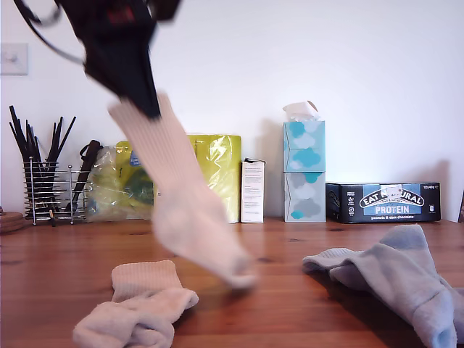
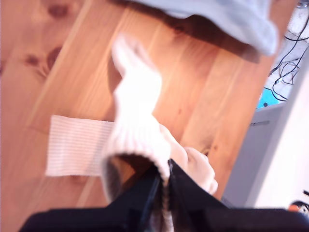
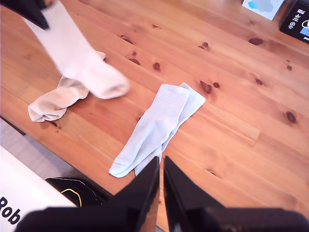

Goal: Pair up the socks based on colour and pattern, by placing each sock on top of its pair

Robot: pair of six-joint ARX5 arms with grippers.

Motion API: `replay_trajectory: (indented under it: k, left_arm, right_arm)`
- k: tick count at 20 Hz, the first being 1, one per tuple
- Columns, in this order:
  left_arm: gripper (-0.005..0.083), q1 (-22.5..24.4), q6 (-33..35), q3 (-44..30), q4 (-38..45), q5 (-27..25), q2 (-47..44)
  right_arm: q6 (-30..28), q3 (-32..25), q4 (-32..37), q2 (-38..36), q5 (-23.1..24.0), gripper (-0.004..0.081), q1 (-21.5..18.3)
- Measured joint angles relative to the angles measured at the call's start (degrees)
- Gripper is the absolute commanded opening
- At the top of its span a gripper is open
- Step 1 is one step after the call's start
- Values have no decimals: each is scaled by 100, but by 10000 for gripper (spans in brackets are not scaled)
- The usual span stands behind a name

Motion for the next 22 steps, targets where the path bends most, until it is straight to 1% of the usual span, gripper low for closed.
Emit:
replay_trajectory:
  k: [2, 4, 6, 8, 10, 12, 15, 18, 19, 21, 22]
  left_arm:
    - [-20, -140, 330, 7, -310, 293, -459]
    - [-20, -315, 564, 33, -717, 632, -728]
    - [-20, -455, 643, 39, -1056, 833, -761]
    - [-21, -540, 693, 39, -1056, 1036, -754]
    - [-21, -614, 555, 39, -1056, 1091, -754]
    - [-21, -649, 149, 39, -1056, 1128, -754]
    - [-21, -649, 177, 39, -1056, 1215, -754]
    - [-21, -684, 459, 39, -1056, 1119, -752]
    - [-21, -789, 472, 39, -1060, 903, -752]
    - [-21, -1130, 540, -24, -1056, 243, -758]
    - [-21, -1239, 568, -168, -1045, -15, -785]
  right_arm:
    - [0, 0, -2, 0, 0, -13, 0]
    - [0, 0, -4, 0, 0, -13, 0]
    - [0, 0, -4, 0, 0, -13, 0]
    - [0, 0, -4, 0, 0, -13, 0]
    - [0, 0, -9, 0, 0, -13, 0]
    - [0, 0, -28, 0, 0, -13, 0]
    - [0, 0, -28, 0, 0, -13, 0]
    - [0, 0, -28, 0, 0, -13, 0]
    - [0, 0, -31, 0, 0, -13, 0]
    - [-20, 0, -35, 0, 0, -13, 0]
    - [-85, 0, -35, 0, 0, -13, 0]
